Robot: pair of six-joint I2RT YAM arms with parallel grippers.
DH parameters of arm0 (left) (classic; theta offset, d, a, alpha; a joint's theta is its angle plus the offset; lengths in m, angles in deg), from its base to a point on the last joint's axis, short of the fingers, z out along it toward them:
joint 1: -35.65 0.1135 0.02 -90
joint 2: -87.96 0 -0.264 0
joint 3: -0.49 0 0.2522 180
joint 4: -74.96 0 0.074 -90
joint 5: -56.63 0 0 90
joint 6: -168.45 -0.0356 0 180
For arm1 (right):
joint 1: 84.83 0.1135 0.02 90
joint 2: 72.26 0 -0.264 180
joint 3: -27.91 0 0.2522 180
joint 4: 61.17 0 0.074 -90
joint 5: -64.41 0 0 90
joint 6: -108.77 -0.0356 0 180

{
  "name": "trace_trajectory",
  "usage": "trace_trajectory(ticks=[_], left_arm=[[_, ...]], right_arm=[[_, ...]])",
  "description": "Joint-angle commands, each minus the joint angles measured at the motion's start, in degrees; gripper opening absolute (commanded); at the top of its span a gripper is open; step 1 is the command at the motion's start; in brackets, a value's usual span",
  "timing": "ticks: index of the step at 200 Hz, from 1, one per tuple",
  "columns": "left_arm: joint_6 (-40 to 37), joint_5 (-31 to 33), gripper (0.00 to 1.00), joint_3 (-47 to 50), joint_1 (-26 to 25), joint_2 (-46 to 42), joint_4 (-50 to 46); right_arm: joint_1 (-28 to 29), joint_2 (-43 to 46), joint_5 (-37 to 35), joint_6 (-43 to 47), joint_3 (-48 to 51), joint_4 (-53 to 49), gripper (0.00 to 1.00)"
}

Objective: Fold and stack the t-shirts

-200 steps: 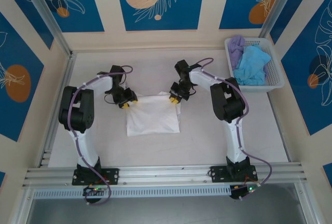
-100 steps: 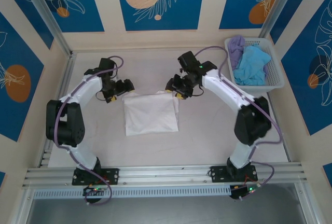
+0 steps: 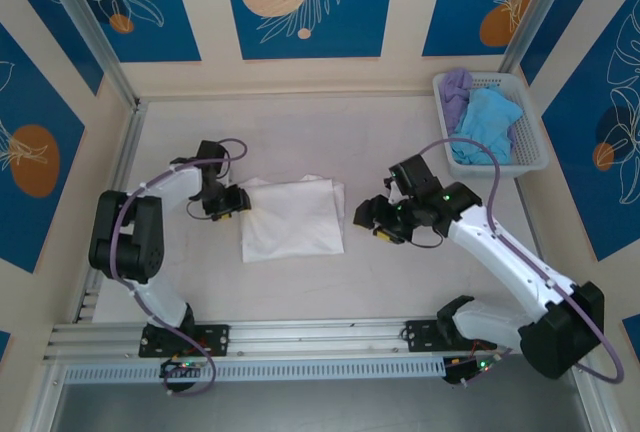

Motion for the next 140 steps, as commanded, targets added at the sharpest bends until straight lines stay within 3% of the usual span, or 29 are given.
trace_trajectory(ticks=[1,22,48,65,80,104,140], left_arm=[[0.41,-1.57,0.46,-3.83,-1.23,4.21,4.19],[-0.81,-3.36,0.41,-8.04,-2.83,8.98,3.63],[-2.19,-2.39,0.25,-14.81,-3.7,14.5,-0.2],[-3.58,1.73,0.16,-19.47,-3.55,16.82,-2.81],[-4.46,8.28,0.0,-24.87,-2.92,19.37,-7.24],[-7.33,14.64,0.0,-31.48,-0.72,22.17,-10.29],[-12.51,19.17,0.0,-42.12,4.45,26.37,-12.2]], right_arm=[[0.56,2.35,0.56,0.62,1.04,-2.04,0.58],[-0.31,2.78,-1.91,1.71,-0.04,-4.38,0.59],[-2.36,2.03,-1.96,1.84,-2.6,-6.57,0.59],[-3.17,1.29,-2.08,1.52,-3.0,-6.9,0.59],[-4.35,0.05,-1.6,1.28,-3.49,-7.8,0.57],[-5.52,-1.47,-1.86,0.89,-5.4,-10.12,0.56],[-8.21,-3.43,-3.58,0.93,-9.44,-14.42,0.55]])
